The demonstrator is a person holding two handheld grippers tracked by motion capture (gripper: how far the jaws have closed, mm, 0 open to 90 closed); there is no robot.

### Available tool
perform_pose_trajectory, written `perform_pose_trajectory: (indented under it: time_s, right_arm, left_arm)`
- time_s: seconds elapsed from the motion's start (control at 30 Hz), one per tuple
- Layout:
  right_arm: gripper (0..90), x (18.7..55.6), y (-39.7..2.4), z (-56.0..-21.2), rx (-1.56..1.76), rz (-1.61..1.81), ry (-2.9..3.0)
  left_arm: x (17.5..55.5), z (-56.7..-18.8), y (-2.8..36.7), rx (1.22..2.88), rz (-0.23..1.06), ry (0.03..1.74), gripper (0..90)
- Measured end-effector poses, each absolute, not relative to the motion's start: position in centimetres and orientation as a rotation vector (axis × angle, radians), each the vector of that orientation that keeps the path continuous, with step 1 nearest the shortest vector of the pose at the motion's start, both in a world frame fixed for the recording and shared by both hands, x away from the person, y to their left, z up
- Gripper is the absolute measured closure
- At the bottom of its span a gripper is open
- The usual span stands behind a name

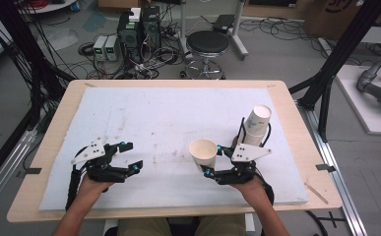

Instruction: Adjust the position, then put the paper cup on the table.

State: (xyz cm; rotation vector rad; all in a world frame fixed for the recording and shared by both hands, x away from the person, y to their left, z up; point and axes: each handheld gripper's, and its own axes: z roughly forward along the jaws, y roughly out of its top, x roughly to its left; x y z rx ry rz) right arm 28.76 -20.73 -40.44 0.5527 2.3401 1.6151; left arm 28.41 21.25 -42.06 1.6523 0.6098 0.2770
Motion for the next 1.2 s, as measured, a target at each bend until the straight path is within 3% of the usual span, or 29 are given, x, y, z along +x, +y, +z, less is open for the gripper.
perform_pose_trajectory:
  time_s: [0.83, 1.2]
  right_arm:
    - [34.5, 29.4, -20.1, -40.1, 0.583, 1.619, 2.278]
    - [34.6, 31.6, -16.9, -40.3, 0.566, 1.597, 2.28]
  left_arm:
    - [28.4, -42.4, 22.4, 1.641, 0.293, 0.65, 19.2]
    - [28.0, -42.3, 22.9, 1.641, 0.314, 0.66, 19.3]
